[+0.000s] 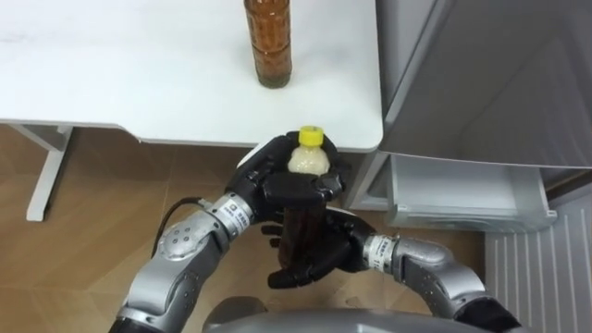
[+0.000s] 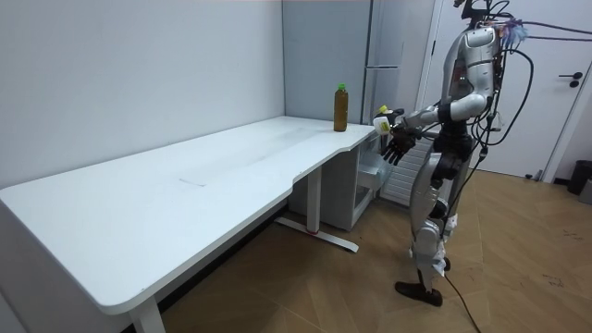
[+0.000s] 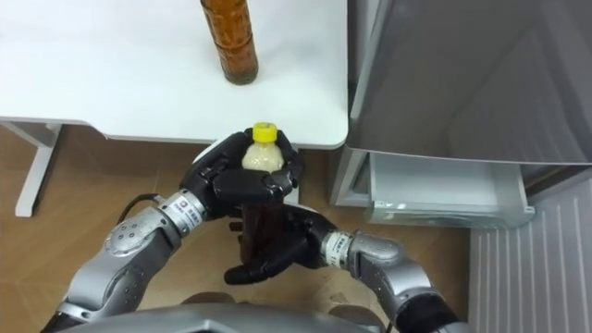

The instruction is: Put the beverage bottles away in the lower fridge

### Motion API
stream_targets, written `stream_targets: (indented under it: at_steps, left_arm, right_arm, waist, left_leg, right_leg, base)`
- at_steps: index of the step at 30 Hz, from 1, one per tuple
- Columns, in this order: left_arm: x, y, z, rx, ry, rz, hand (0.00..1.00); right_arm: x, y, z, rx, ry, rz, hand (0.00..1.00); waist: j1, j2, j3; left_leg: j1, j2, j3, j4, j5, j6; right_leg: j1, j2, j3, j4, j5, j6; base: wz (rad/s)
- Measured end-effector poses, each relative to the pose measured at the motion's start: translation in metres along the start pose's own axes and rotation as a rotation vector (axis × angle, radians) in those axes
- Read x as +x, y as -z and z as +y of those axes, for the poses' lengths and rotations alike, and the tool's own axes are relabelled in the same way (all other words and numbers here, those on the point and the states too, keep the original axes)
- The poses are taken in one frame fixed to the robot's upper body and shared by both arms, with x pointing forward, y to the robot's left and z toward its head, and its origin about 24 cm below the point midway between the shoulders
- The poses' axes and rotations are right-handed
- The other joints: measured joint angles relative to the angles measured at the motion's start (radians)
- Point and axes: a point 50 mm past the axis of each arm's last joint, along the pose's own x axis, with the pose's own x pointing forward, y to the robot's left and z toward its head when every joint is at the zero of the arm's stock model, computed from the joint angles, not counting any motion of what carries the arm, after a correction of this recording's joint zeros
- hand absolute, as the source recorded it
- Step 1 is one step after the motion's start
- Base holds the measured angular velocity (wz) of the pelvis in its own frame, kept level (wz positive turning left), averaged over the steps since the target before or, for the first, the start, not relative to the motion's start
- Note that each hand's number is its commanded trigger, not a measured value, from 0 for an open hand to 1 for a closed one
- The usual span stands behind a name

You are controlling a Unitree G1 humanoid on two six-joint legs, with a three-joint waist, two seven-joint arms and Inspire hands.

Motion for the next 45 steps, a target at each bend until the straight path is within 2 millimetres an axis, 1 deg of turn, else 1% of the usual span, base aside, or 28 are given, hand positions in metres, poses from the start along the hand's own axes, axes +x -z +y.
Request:
stream_targets:
  at_steps: [1,2,5,11,17,19,20,21,29,36,39,42,45]
  left_arm:
    - [0.0,0.0002,-0.0002,0.001,0.001,0.002,1.0]
    - [0.0,0.0007,-0.0006,0.003,0.003,0.005,1.0]
    - [-0.0002,0.0017,-0.0012,0.006,0.004,0.012,1.0]
    - [-0.0015,0.0044,0.001,0.009,-0.004,0.028,1.0]
    - [-0.0017,0.0054,0.002,-0.001,-0.014,0.029,1.0]
    - [-0.0016,0.0054,0.002,-0.007,-0.017,0.027,0.56]
    - [-0.0015,0.0053,0.0021,-0.016,-0.021,0.024,0.3]
    - [-0.0015,0.0052,0.0021,-0.02,-0.021,0.023,0.0]
    - [-0.0012,0.0052,0.0017,-0.021,-0.02,0.022,0.0]
    - [-0.0004,0.0031,0.0021,-0.026,-0.021,0.008,0.0]
    - [0.0009,0.0004,0.0033,-0.024,-0.028,-0.004,0.0]
    - [0.0024,-0.0008,0.0024,-0.026,-0.036,-0.011,0.0]
    - [0.0033,-0.0026,0.0023,-0.023,-0.035,-0.016,0.0]
  right_arm:
    - [0.0,0.0003,0.0,0.006,0.0,0.001,0.65]
    - [-0.0001,0.001,0.0002,0.018,-0.002,0.003,1.0]
    - [-0.0003,0.0027,0.0007,0.036,-0.005,0.009,1.0]
    - [0.0007,0.0052,0.0031,0.027,-0.019,0.027,1.0]
    - [-0.0004,0.0061,0.0042,0.004,-0.04,0.032,1.0]
    - [-0.0005,0.006,0.0041,0.002,-0.04,0.031,1.0]
    - [-0.0006,0.0058,0.004,0.001,-0.039,0.03,1.0]
    - [-0.0006,0.0057,0.0039,0.001,-0.039,0.029,1.0]
    - [-0.0004,0.0058,0.0045,0.001,-0.045,0.029,1.0]
    - [-0.0006,0.0039,0.0042,-0.01,-0.044,0.014,1.0]
    - [-0.0012,0.0029,0.0033,-0.012,-0.042,0.005,1.0]
    - [-0.0022,0.0018,0.0022,-0.009,-0.044,-0.001,1.0]
    - [-0.0035,0.0009,0.0008,-0.009,-0.044,-0.005,1.0]
  waist:
    - [0.0,0.0,-0.0001]
    - [0.0,0.0,-0.0002]
    - [-0.003,0.0,-0.0003]
    - [-0.008,0.004,-0.0026]
    - [-0.018,0.004,-0.0027]
    - [-0.02,0.004,-0.0027]
    - [-0.021,0.005,-0.0024]
    - [-0.021,0.005,-0.0023]
    - [-0.02,0.009,0.0001]
    - [-0.022,0.009,0.0003]
    - [-0.022,0.012,0.0021]
    - [-0.023,0.02,0.0036]
    - [-0.022,0.021,0.0037]
  left_leg:
    - [-0.002,0.0,0.0,0.0,0.0,0.0]
    - [-0.005,0.0,0.0,0.001,-0.001,0.001]
    - [-0.011,0.0,0.0,0.006,-0.001,0.001]
    - [-0.011,0.0,0.0,0.008,0.0,0.001]
    - [-0.01,0.0,0.0,0.007,0.0,0.001]
    - [-0.01,0.0,0.0,0.007,0.0,0.001]
    - [-0.01,0.0,0.0,0.007,0.0,0.001]
    - [-0.01,0.0,0.0,0.007,0.0,0.001]
    - [-0.01,0.0,0.001,0.005,0.0,0.001]
    - [-0.01,0.0,0.004,0.004,0.0,0.001]
    - [-0.006,0.0,0.011,0.004,-0.002,0.002]
    - [0.01,0.003,0.037,-0.003,-0.003,0.004]
    - [0.024,0.007,0.058,-0.012,-0.003,0.004]
  right_leg:
    - [0.0,0.0,-0.001,0.0,0.0,0.0]
    - [-0.001,0.0,-0.001,0.0,0.0,0.0]
    - [-0.006,0.0,-0.001,0.0,0.0,0.0]
    - [-0.013,0.0,-0.001,0.002,0.0,0.0]
    - [-0.013,-0.001,0.0,0.002,0.0,0.0]
    - [-0.013,-0.001,0.0,0.002,0.0,0.0]
    - [-0.013,-0.001,0.0,0.002,0.0,0.0]
    - [-0.013,-0.001,0.0,0.002,0.0,0.0]
    - [-0.015,-0.001,0.0,0.002,0.0,0.0]
    - [-0.016,-0.001,0.004,0.001,0.0,0.0]
    - [-0.017,0.0,0.016,0.001,0.0,0.0]
    - [-0.018,0.0,0.048,0.005,0.0,0.0]
    - [-0.018,0.001,0.063,0.009,0.0,0.0]
  base:
    - [0.0]
    - [0.0]
    - [0.0]
    - [0.0]
    - [0.0]
    - [0.0]
    - [0.0]
    - [0.0]
    - [0.0]
    - [-0.01]
    - [-0.1]
    - [-0.22]
    - [-0.2]
